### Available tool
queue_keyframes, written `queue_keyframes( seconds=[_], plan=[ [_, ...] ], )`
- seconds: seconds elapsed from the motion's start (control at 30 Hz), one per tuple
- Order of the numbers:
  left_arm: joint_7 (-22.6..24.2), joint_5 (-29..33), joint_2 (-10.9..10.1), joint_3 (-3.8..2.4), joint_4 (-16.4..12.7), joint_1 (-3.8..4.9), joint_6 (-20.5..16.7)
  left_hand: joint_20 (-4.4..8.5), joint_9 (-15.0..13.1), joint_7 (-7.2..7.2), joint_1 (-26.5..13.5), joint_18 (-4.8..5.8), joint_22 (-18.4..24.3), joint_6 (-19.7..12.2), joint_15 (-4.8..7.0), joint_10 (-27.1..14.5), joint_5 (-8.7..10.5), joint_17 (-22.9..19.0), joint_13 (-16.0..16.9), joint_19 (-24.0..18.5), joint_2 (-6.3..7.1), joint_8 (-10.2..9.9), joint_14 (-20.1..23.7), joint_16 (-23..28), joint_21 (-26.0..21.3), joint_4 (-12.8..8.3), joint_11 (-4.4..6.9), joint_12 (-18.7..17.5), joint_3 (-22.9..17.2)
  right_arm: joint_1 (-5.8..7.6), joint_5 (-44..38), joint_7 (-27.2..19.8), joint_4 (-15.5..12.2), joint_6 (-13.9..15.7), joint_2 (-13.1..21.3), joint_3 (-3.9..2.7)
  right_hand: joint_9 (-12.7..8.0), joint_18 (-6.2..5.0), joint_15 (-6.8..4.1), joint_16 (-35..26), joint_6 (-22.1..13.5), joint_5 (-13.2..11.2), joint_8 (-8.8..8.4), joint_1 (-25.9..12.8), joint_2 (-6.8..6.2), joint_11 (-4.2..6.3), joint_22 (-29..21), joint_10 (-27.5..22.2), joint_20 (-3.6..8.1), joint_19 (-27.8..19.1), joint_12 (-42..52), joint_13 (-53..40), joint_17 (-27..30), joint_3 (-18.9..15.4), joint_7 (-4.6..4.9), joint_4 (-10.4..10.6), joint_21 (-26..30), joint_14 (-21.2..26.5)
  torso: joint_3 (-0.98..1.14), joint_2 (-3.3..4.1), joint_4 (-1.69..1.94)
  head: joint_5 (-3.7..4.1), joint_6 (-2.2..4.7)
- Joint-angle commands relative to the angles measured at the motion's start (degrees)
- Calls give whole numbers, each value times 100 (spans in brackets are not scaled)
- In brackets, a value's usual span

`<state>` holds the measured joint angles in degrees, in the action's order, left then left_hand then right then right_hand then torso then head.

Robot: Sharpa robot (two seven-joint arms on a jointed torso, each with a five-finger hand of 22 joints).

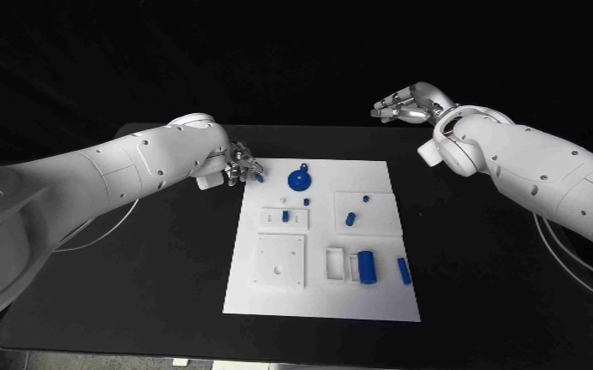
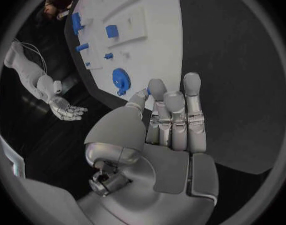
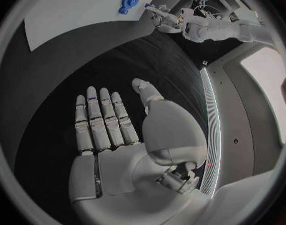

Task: Assemble the parts on the task board

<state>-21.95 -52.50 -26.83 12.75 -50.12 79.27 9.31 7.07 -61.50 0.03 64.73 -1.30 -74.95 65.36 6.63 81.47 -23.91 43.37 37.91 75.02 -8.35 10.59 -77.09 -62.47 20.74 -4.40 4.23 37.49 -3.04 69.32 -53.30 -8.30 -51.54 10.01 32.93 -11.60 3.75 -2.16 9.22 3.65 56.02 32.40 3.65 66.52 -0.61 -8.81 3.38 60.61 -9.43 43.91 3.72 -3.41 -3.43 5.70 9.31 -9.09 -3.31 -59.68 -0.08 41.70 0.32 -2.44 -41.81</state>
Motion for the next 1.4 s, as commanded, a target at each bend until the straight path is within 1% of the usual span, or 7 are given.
queue_keyframes(
  seconds=[0.03, 0.17, 0.4, 0.63, 0.8, 1.03, 1.4],
  plan=[
    [4, -117, -101, 5, -224, 1, -616, 16, 38, -122, 47, -28, -105, 174, -12, 35, -16, 18, 7, -34, -44, -39, -44, -21, 25, -465, 10, 16, -464, 3, -4, -31, -5, -25, 18, -4, 1, -41, 6, -19, -20, 38, -9, -9, -6, -15, -6, -15, 2, -43, -27, 8, -5, -19, 16, 2, -1, 39, -3, -4, 3, 2, -2],
    [18, -200, -199, 21, -427, 0, -774, 18, 60, -125, 64, -33, -100, 214, -10, 65, -23, 45, 3, -25, -39, -79, -72, -38, 48, -479, 14, 1, -457, 3, -3, -31, -8, -21, 33, -4, 1, -41, 6, -19, -20, 38, -9, -9, -6, -15, -6, -15, 2, -43, -27, 8, -5, -19, 16, 2, -1, 39, -8, -2, 6, -8, 0],
    [-26, -247, -395, 42, -789, 1, -872, 16, 80, -129, 97, -39, -99, 256, -9, 111, -39, 86, 0, -9, -42, -108, -122, -63, 70, -514, 19, -12, -465, 3, -1, -33, -11, -22, 47, -4, 1, -41, 6, -19, -20, 38, -9, -9, -6, -15, -6, -15, 2, -43, -27, 8, -5, -19, 16, 2, -1, 39, -4, 1, -20, -41, -9],
    [-172, -204, -716, 48, -1341, 60, -800, 10, 93, -133, 89, -48, -99, 294, -11, 144, -58, 94, -4, 1, -42, -129, -148, -54, 86, -552, 21, -31, -466, 2, 1, -30, -8, -14, 83, -4, 1, -41, 6, -19, -20, 38, -9, -9, -6, -15, -6, -15, 2, -43, -27, 8, -5, -19, 16, 2, -1, 39, 5, -14, 11, -13, -32],
    [-339, -187, -941, 59, -1789, 136, -527, 1, 97, -135, 90, -52, -99, 312, -17, 160, -67, 111, -5, -1, -43, -137, -158, -60, 91, -575, 19, -39, -467, 2, 5, -30, -3, -14, 92, -4, 1, -41, 6, -19, -20, 38, -9, -9, -6, -15, -6, -15, 2, -43, -27, 8, -5, -19, 16, 2, -1, 39, 4, -34, 37, -3, -56],
    [-639, -174, -1201, 70, -2349, 212, -363, -20, 115, -138, 73, -70, -106, 366, -30, 216, -262, 184, -1, 5, -19, -155, -203, -113, 127, -647, 16, -40, -484, 1, 11, -35, 10, -13, 93, -3, 1, -41, 6, -19, -20, 38, -9, -9, -6, -15, -6, -15, 2, -43, -27, 8, -5, -19, 16, 2, -1, 39, 3, -59, 64, 1, -94],
    [-896, -130, -1368, 83, -2852, 244, -424, -23, 140, -142, 25, -84, -103, 410, -26, 262, -347, 229, 6, 11, -6, -193, -252, -131, 184, -703, 22, -55, -518, -7, 17, -40, 29, -15, 85, -3, 1, -41, 6, -19, -20, 38, -9, -9, -6, -15, -6, -15, 2, -43, -27, 8, -5, -19, 16, 2, -1, 39, -3, -48, 57, -7, -126]
  ],
)
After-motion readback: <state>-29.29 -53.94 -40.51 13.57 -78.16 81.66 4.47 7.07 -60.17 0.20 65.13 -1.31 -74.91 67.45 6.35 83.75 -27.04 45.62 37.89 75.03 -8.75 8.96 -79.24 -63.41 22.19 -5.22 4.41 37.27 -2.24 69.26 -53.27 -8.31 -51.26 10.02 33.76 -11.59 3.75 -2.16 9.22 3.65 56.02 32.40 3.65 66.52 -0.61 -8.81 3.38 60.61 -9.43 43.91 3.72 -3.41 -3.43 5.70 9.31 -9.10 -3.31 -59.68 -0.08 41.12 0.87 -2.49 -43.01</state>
